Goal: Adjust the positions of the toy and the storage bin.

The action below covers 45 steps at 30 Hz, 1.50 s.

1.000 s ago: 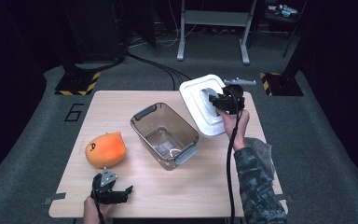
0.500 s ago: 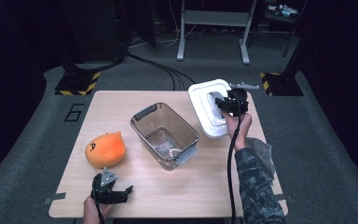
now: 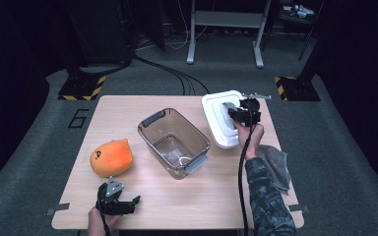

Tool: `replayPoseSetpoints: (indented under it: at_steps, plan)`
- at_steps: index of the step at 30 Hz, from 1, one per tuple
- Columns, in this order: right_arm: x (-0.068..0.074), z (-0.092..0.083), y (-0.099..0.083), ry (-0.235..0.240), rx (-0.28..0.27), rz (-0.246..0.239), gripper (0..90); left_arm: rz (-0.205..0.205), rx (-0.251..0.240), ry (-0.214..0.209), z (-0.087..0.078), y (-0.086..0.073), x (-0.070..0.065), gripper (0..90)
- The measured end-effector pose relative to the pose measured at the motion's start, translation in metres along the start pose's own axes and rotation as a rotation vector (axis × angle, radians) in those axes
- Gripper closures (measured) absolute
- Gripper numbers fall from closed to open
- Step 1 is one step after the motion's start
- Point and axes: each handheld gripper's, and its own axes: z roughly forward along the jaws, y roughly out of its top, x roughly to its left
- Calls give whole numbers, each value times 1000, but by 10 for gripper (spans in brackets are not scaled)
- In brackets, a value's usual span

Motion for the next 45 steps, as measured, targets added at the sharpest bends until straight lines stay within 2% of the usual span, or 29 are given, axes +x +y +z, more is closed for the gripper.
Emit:
replayPoseSetpoints:
  at_steps: [8, 35, 45]
  plan:
    - [-1, 11, -10, -13, 17, 17, 658, -2, 4, 0, 0, 0, 0, 109]
    - [-19, 50, -50, -72, 110, 70, 658, -4, -3, 3, 0, -1, 0, 110]
    - [-21, 62, -62, -87, 134, 92, 658, -6, -3, 3, 0, -1, -1, 110]
